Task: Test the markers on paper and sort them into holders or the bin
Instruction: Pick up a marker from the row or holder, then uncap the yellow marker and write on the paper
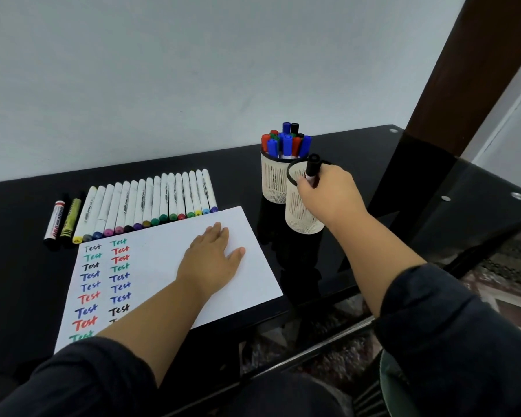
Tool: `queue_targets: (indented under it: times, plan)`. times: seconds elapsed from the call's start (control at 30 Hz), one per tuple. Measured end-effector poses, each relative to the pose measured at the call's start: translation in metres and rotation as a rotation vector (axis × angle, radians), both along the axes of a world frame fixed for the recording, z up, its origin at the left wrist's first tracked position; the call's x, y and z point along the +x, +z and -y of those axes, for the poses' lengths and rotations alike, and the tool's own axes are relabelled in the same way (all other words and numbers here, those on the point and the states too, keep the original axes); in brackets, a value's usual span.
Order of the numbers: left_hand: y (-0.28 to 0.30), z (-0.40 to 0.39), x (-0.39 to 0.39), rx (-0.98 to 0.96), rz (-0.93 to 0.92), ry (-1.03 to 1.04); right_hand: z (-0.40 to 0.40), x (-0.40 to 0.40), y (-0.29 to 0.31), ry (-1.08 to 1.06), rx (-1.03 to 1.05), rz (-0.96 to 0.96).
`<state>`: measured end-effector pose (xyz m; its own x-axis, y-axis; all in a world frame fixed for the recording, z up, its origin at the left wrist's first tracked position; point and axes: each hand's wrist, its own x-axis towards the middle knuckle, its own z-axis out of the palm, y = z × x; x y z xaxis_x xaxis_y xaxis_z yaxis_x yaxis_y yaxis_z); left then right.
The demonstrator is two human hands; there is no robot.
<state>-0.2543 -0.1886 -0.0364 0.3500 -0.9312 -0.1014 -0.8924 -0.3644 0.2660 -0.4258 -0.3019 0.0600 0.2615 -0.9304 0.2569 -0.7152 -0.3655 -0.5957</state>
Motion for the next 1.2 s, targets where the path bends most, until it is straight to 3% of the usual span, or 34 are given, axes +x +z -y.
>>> queue_targets:
  times: [0.3, 0.53, 0.77, 0.9, 1.07, 1.2]
  plan:
    - [-0.002, 0.0, 0.001, -0.004, -0.012, -0.007, -0.002, 0.004, 0.001, -0.007, -0.007, -0.003]
    - [-0.001, -0.001, 0.001, -0.007, -0.019, -0.003, 0.0, 0.004, 0.002, -0.005, -0.051, -0.121]
    - [0.004, 0.001, 0.001, 0.053, -0.019, -0.015, -0.004, 0.002, 0.015, 0.118, -0.319, -0.522]
    - [0.008, -0.003, 0.008, 0.078, -0.029, -0.024, -0.011, 0.007, 0.024, 0.167, -0.464, -0.638]
    - [0.017, -0.024, 0.021, 0.065, -0.031, -0.013, -0.03, 0.028, 0.033, 0.274, -0.535, -0.631]
    - [0.02, -0.052, 0.043, 0.068, -0.038, 0.033, -0.05, 0.057, 0.026, 0.414, -0.627, -0.454]
